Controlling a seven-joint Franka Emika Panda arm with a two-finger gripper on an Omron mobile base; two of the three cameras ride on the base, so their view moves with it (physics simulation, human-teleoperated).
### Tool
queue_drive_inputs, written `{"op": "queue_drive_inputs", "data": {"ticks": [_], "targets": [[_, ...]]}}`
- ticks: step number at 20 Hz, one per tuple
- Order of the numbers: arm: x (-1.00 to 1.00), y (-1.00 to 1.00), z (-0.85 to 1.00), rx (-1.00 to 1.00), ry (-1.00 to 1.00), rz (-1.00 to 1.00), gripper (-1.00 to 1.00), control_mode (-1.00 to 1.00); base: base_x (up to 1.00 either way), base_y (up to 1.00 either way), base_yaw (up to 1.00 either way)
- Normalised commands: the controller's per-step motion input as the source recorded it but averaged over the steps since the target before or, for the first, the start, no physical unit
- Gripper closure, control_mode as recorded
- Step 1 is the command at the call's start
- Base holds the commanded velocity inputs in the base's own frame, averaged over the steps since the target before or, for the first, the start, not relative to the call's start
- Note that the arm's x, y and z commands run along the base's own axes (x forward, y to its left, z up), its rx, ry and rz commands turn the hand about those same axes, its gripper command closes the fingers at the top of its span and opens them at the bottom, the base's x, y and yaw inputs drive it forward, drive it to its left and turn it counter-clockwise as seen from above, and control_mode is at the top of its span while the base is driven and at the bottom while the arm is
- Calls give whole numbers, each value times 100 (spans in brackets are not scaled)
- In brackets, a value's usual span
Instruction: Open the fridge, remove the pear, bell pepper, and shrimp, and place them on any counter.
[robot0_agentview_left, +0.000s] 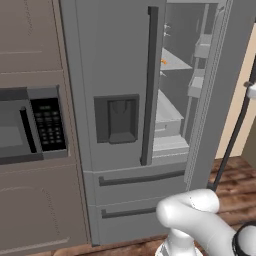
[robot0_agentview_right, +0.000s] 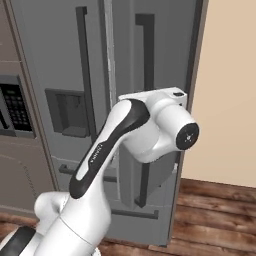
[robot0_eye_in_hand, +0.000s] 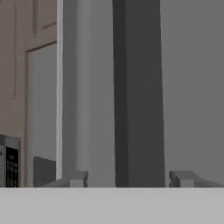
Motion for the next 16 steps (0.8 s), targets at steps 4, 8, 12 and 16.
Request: {"op": "queue_drive_inputs", "data": {"ticks": [4,8,12,16], "targets": [[-100,0,17,-12,0,4,-100,-100,0,0,0],[-100,12,34,-15,0,-2,-100,-100,0,0,0],[-100,17,49,-17,4,-15,-100,-100,0,0,0],[-55,6,12,-5,11,-51,-100,-100,0,0,0]]}}
